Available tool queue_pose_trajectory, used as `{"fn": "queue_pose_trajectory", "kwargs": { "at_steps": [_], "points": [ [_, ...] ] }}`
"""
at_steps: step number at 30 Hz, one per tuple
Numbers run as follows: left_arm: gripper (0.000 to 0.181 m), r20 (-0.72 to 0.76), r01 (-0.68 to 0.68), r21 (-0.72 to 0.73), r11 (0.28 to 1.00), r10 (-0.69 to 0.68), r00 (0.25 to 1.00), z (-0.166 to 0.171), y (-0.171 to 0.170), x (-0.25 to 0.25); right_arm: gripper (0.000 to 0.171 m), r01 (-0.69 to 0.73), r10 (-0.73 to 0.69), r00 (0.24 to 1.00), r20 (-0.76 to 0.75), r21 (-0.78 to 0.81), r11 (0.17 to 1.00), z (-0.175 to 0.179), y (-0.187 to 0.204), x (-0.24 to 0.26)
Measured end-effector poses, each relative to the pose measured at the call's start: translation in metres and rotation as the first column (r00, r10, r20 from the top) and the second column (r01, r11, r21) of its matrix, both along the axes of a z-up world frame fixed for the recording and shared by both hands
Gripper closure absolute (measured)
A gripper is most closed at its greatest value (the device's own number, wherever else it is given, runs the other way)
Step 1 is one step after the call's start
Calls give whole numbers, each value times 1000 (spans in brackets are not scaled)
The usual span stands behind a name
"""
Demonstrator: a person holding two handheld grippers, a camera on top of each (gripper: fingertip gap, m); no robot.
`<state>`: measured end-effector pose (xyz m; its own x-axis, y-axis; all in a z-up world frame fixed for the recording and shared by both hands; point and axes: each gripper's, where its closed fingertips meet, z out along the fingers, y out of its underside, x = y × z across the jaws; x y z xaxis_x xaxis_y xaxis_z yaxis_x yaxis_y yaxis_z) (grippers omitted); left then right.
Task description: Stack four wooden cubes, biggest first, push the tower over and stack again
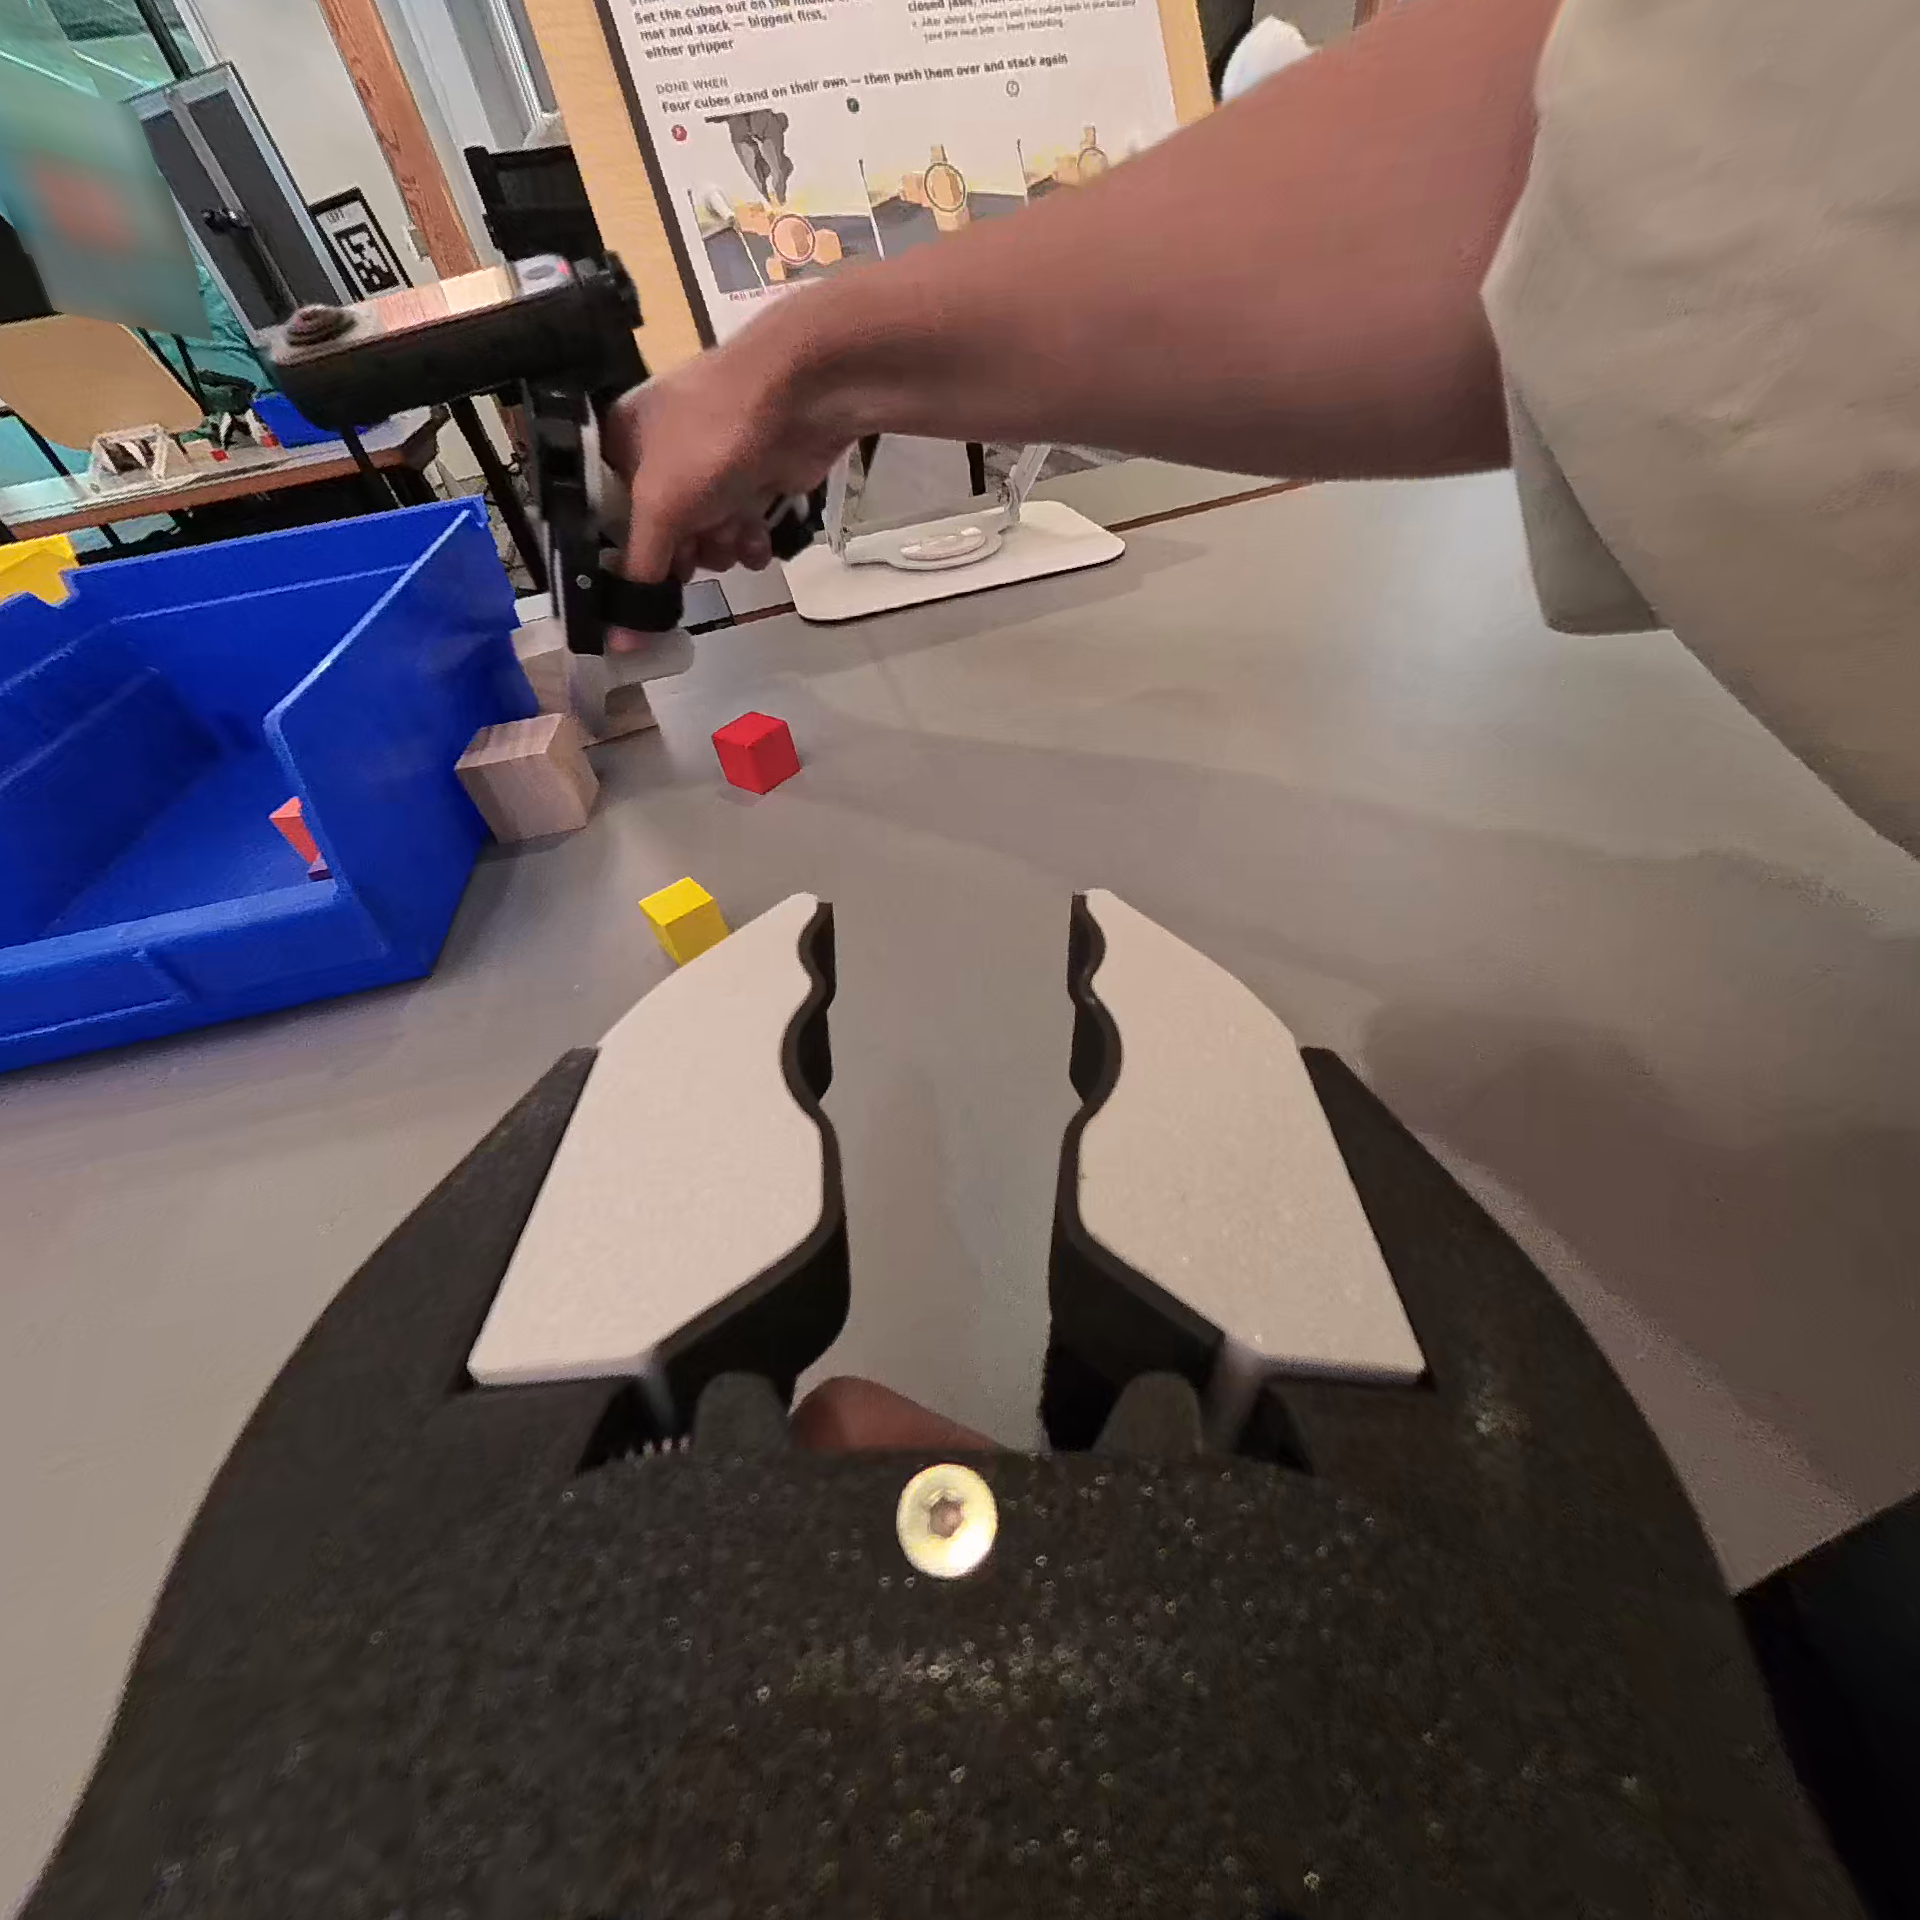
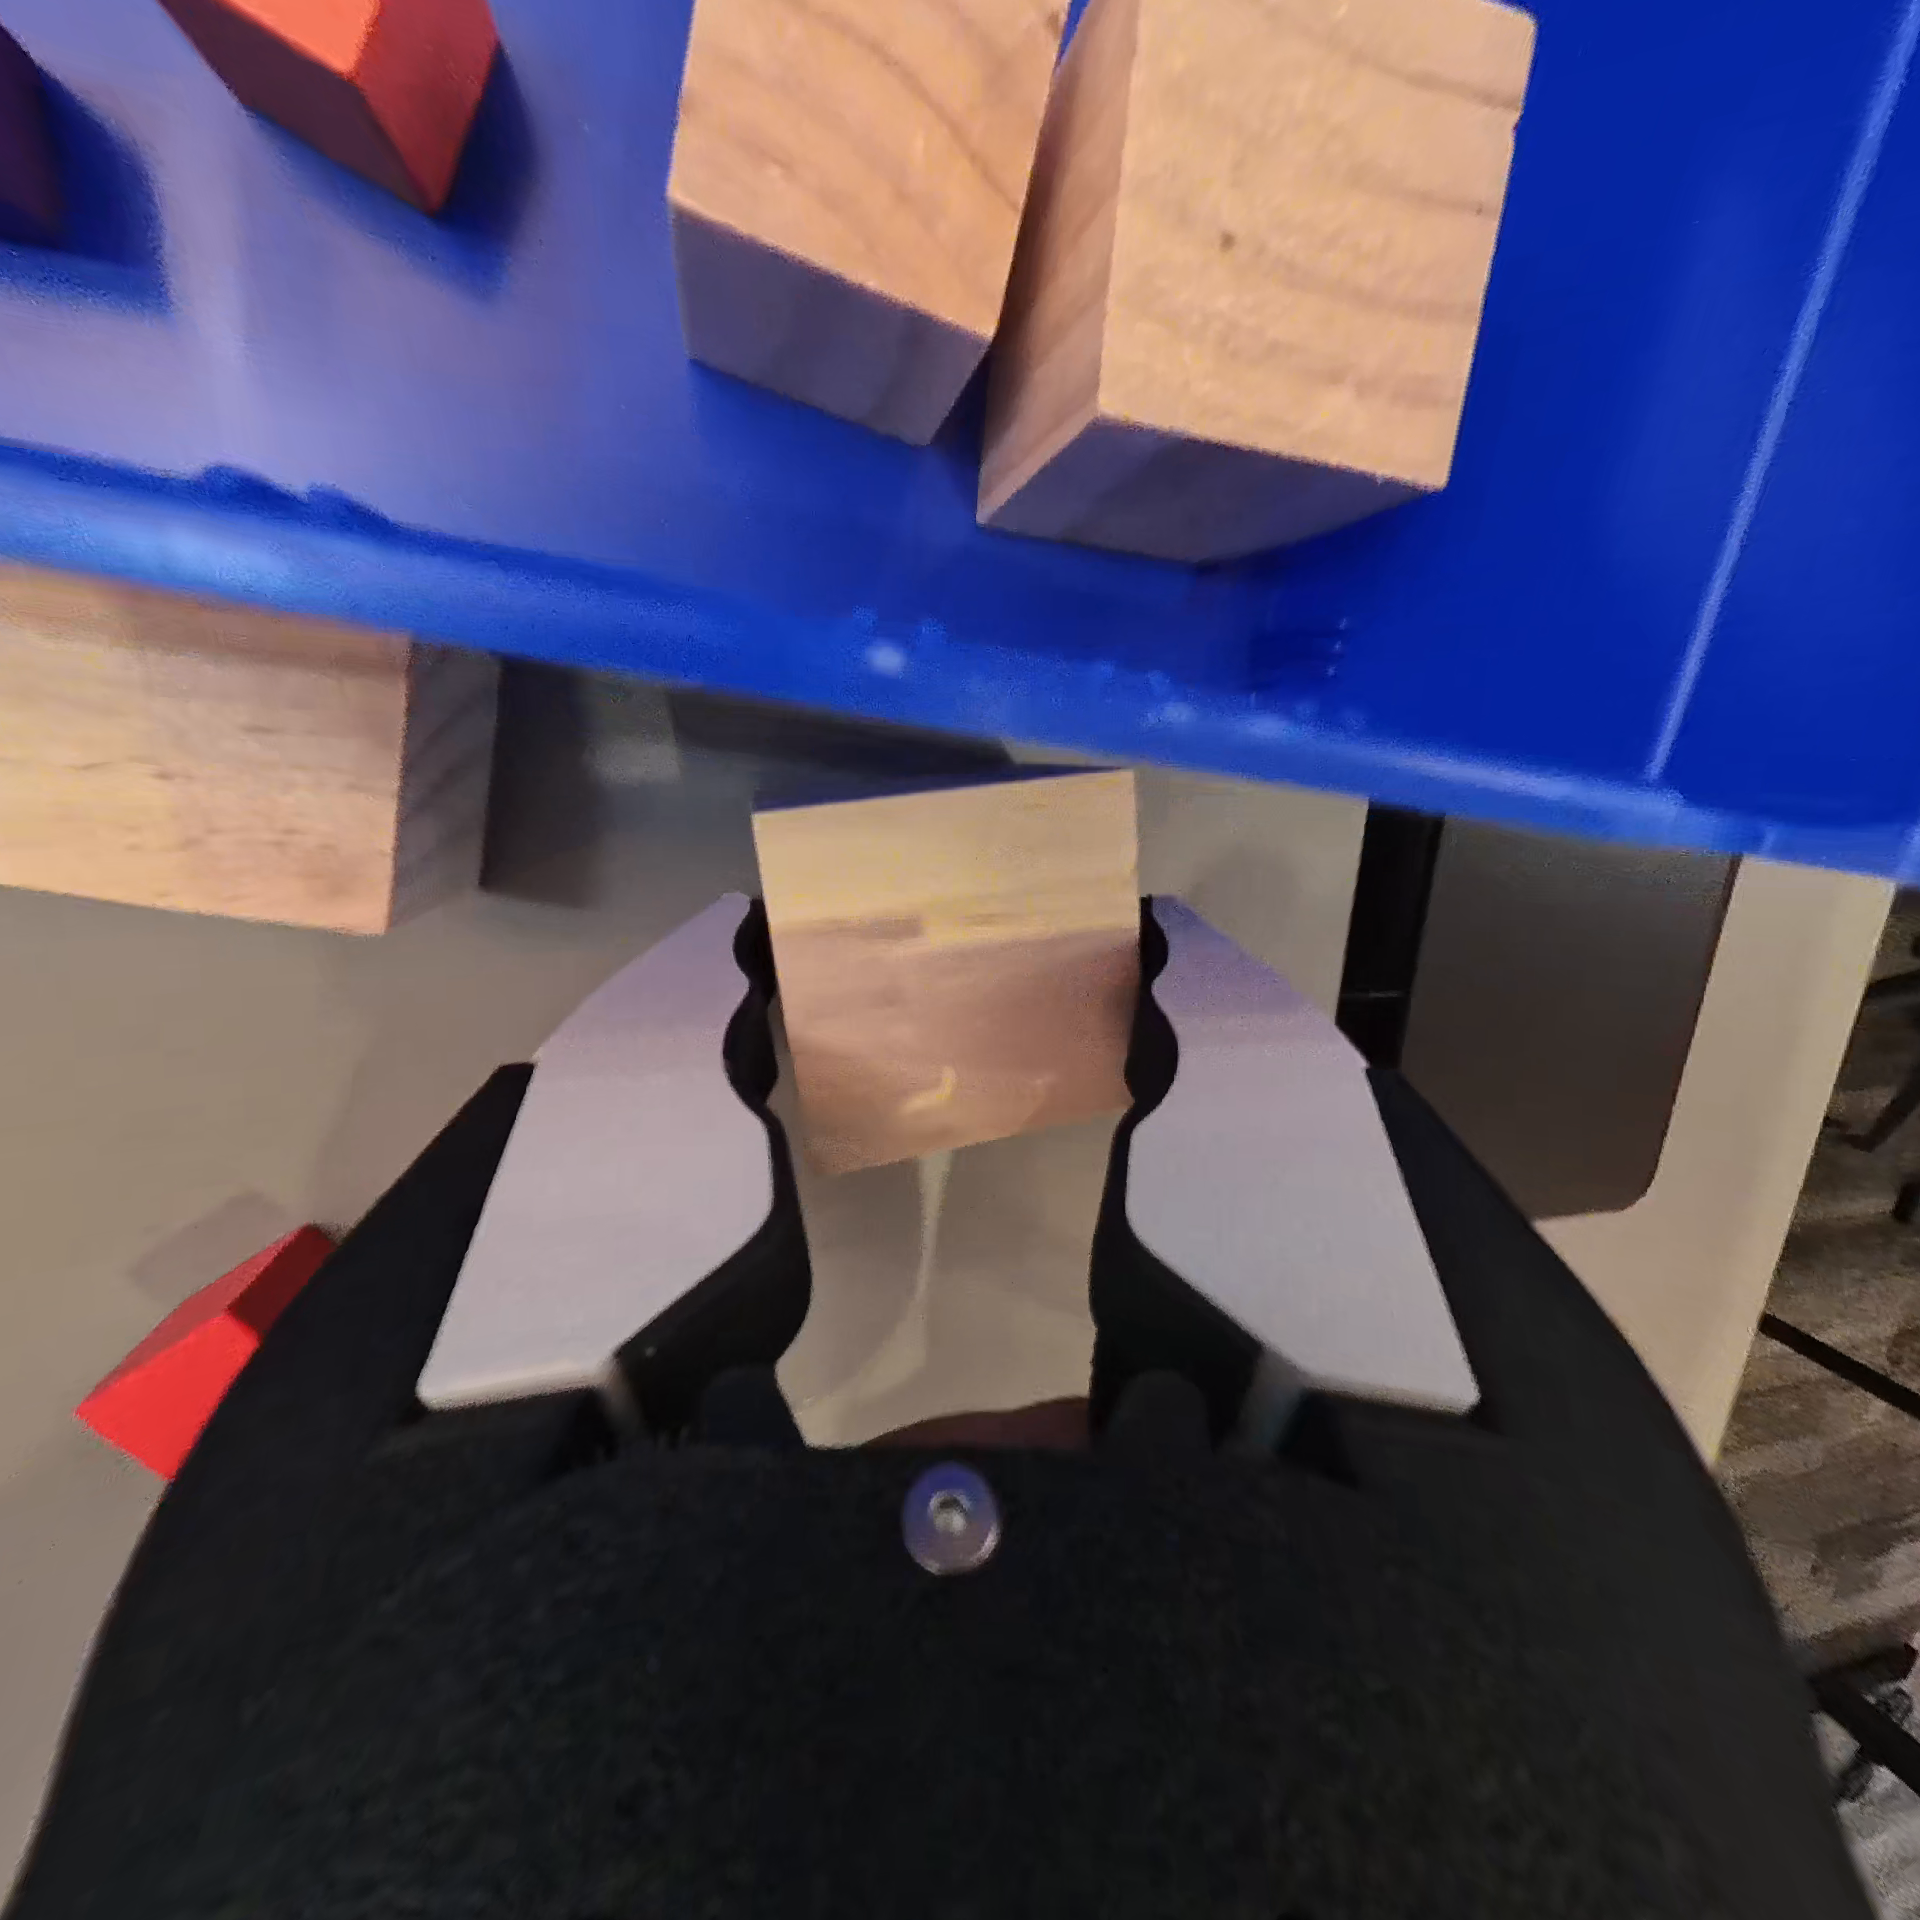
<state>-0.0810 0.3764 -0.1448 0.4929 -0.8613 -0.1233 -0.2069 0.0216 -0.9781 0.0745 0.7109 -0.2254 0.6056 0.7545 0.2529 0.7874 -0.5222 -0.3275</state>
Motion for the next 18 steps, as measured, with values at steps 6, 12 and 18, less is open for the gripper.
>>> {"fn": "queue_pose_trajectory", "kwargs": {
  "at_steps": [6,12,18],
  "points": [
    [139,9,-18,-16,1000,18,1000,1,5,-5,105,3,-3,1000,1,140,990,44,-56,11],
    [140,15,-39,-38,999,39,999,0,10,-9,105,75,-69,996,-57,124,989,78,-177,45],
    [140,-8,-49,-25,998,49,999,-1,8,-8,105,154,-154,987,-53,13,988,47,-281,78]
  ]
}}
